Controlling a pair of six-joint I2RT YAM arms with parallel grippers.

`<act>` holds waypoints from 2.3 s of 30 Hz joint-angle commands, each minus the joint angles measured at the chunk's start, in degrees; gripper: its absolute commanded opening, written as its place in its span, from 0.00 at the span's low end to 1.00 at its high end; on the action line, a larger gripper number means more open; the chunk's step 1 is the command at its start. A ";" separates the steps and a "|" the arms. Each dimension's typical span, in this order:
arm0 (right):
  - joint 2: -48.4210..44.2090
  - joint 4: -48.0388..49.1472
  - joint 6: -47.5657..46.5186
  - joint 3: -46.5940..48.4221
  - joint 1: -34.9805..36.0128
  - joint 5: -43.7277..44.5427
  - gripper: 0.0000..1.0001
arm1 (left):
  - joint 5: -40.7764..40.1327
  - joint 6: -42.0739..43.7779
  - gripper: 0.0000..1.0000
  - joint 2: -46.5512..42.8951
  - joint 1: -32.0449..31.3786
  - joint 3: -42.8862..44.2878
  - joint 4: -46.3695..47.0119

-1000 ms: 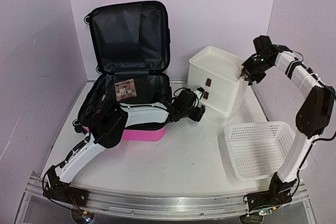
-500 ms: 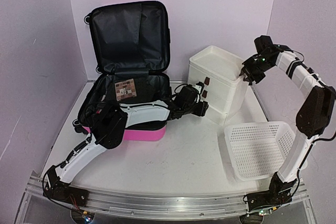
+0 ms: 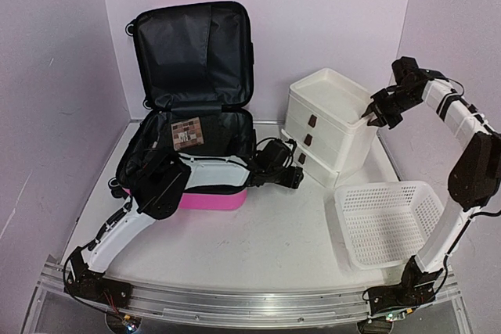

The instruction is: Open, take out, and arrange the luggage

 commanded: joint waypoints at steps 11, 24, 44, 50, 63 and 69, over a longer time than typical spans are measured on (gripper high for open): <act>-1.31 -5.14 -28.27 3.07 -0.54 -11.17 0.00 | -5.36 6.52 0.80 -25.05 1.94 -29.35 0.24; 1.15 -21.81 -49.25 21.52 -0.59 3.97 0.65 | 28.18 5.20 0.80 -38.22 1.58 -32.43 0.26; -14.39 -11.86 -50.68 -17.94 36.00 13.49 0.65 | 31.39 3.17 0.83 -75.04 1.50 -56.52 0.66; -2.75 -4.73 -54.50 -18.39 38.44 25.26 0.64 | 28.09 0.37 0.83 -83.62 1.18 -64.95 1.09; 16.63 15.46 -56.63 -12.25 36.11 39.48 0.75 | 25.39 -4.23 0.84 -98.55 0.89 -75.74 1.01; 21.39 16.56 -63.85 -7.45 35.80 46.37 0.76 | 24.40 -3.99 0.85 -102.28 0.98 -77.52 0.71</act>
